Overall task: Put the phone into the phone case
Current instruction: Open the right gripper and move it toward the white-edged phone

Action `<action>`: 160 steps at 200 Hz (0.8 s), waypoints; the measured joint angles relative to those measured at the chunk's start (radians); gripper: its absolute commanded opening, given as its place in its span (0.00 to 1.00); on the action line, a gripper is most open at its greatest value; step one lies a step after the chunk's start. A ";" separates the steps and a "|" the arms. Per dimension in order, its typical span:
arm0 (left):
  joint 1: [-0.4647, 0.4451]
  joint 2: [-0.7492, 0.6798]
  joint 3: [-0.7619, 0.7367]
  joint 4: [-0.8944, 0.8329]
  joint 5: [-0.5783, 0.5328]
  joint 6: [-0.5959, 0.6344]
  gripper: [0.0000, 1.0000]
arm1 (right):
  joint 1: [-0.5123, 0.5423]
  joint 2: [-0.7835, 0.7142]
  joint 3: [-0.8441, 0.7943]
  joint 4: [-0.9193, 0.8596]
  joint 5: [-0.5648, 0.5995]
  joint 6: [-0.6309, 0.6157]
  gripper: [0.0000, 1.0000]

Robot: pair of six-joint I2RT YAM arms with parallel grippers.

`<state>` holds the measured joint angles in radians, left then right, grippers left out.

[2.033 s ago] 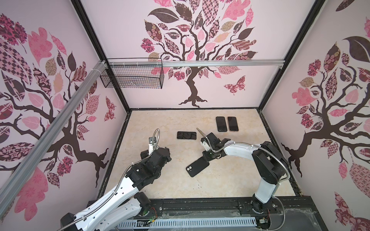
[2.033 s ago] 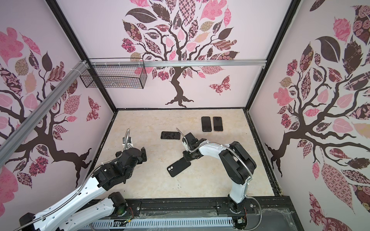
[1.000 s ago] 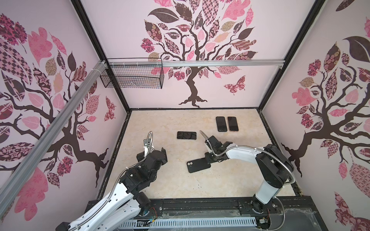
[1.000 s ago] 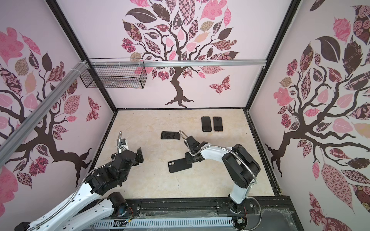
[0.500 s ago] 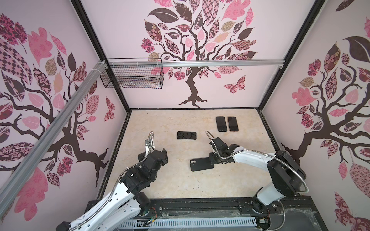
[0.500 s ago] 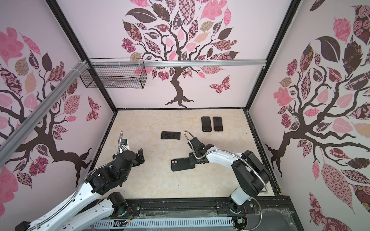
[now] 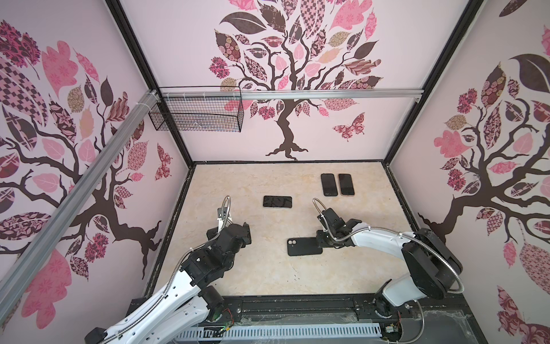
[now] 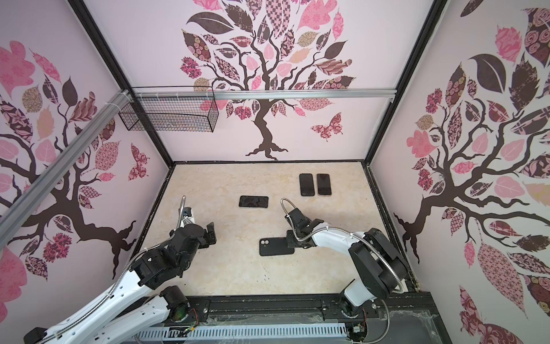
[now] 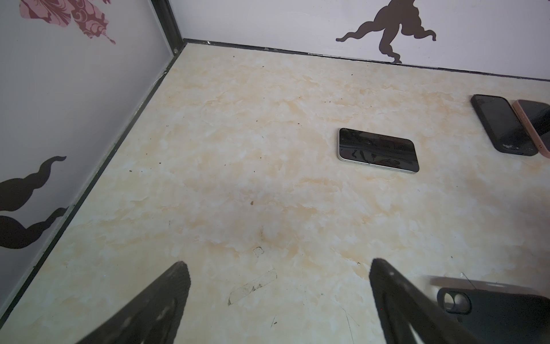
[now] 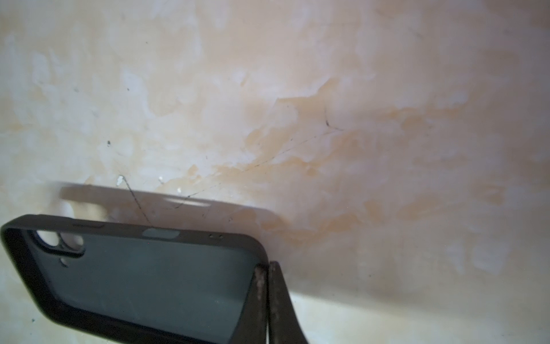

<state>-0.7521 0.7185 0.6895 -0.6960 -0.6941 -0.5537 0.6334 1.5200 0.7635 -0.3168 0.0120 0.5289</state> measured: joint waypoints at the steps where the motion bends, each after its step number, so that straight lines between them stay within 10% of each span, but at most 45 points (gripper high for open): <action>1: 0.000 0.000 0.000 0.000 0.000 0.000 0.97 | 0.000 -0.001 0.000 0.000 0.000 0.000 0.16; 107: 0.000 0.002 -0.002 0.000 0.023 0.000 0.97 | -0.002 -0.097 -0.001 0.010 0.002 -0.100 0.99; 160: 0.024 -0.032 -0.002 -0.001 0.072 -0.002 0.97 | -0.002 -0.242 -0.019 0.173 0.051 -0.288 1.00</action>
<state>-0.7280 0.6861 0.6876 -0.6971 -0.6216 -0.5556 0.6315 1.2781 0.7444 -0.1436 0.0635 0.2405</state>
